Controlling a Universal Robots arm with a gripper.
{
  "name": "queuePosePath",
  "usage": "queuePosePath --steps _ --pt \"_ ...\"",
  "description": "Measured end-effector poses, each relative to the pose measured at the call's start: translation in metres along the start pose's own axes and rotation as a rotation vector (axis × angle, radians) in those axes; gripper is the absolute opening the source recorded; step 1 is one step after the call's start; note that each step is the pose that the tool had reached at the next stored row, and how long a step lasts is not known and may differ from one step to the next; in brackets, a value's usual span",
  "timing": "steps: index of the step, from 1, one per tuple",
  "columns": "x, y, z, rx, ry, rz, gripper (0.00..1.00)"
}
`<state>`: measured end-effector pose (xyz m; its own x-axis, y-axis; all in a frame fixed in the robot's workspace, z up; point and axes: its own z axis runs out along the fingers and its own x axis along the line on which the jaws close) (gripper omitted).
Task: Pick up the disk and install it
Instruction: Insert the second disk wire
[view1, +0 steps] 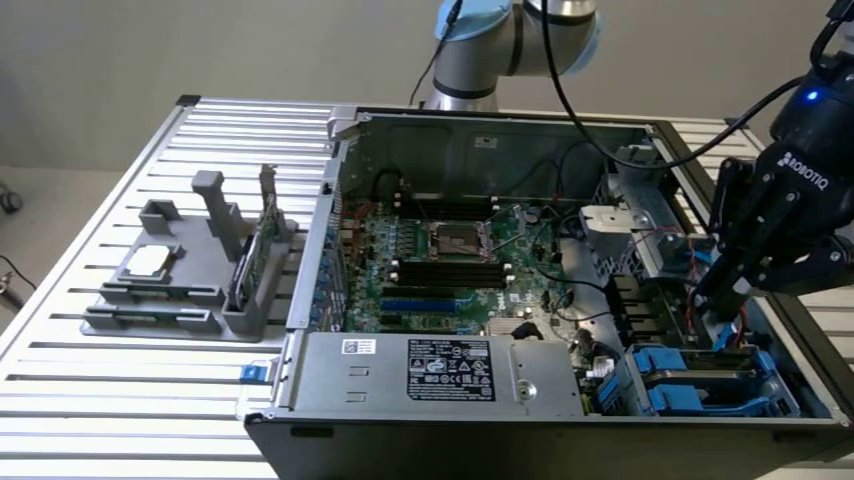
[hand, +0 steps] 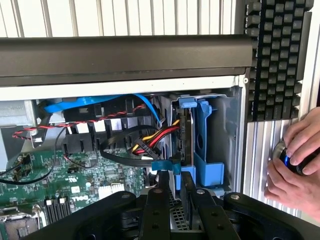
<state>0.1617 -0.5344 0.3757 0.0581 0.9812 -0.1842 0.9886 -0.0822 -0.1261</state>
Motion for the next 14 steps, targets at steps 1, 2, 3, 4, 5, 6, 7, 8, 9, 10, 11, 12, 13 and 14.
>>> queuePosePath --steps 1,2,3,4,5,6,7,8,9,10,11,12,13,14 --pt "-0.0003 -0.0002 -0.0013 0.0000 0.0000 0.000 0.24" --pt "-0.0004 -0.0002 -0.0020 -0.0001 -0.0001 0.000 0.24" --pt "-0.0004 -0.0003 -0.0020 0.0000 0.0002 0.000 0.24" --pt "-0.0007 -0.0003 -0.0020 0.0000 0.0000 0.000 0.24" --pt "-0.0012 -0.0003 -0.0020 -0.0001 -0.0001 0.000 0.24" --pt "-0.0017 -0.0002 -0.0019 -0.0001 0.0000 0.000 0.24" --pt "-0.0022 -0.0002 -0.0018 -0.0001 0.0000 0.000 0.24" --pt "-0.0027 -0.0001 -0.0018 -0.0001 -0.0002 0.000 0.24" --pt "-0.0031 -0.0001 -0.0016 -0.0001 -0.0001 0.000 0.24" --pt "-0.0035 0.0000 -0.0014 -0.0001 0.0000 0.000 0.24" --pt "-0.0036 0.0000 -0.0011 -0.0001 0.0001 -0.001 0.24" --pt "-0.0038 0.0001 -0.0007 -0.0002 0.0002 -0.001 0.24" --pt "-0.0039 0.0001 -0.0003 -0.0003 0.0001 -0.001 0.24" --pt "-0.0041 0.0002 0.0002 -0.0003 0.0003 -0.002 0.24"
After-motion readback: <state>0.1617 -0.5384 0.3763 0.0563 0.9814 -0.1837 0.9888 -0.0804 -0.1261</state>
